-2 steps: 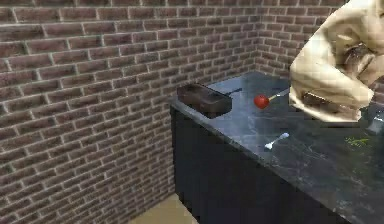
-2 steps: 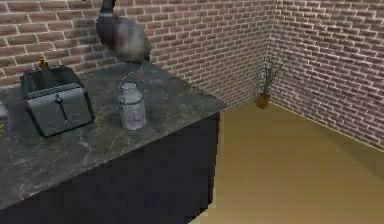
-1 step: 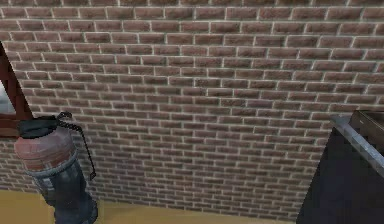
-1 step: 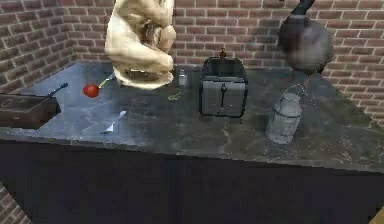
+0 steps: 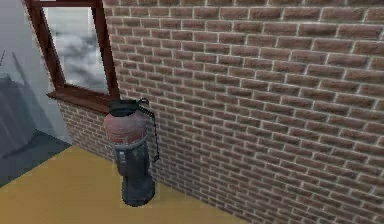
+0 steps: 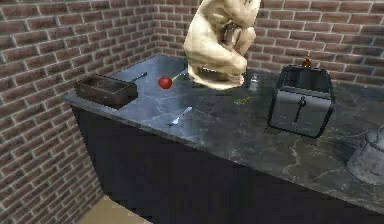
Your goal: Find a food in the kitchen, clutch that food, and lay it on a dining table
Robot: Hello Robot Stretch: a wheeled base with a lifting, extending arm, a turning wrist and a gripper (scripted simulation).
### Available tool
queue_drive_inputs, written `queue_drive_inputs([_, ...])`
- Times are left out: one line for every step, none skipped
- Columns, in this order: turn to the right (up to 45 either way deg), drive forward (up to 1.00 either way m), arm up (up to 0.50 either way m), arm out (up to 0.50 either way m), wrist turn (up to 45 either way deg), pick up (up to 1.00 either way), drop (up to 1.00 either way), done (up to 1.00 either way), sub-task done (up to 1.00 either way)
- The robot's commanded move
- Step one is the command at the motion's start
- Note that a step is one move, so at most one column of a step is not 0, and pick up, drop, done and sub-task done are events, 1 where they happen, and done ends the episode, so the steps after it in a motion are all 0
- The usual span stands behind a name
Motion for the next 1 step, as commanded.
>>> queue_drive_inputs([-3.0,0.00,0.00,0.00,0.0,0.00,0.00,0.00,0.00])
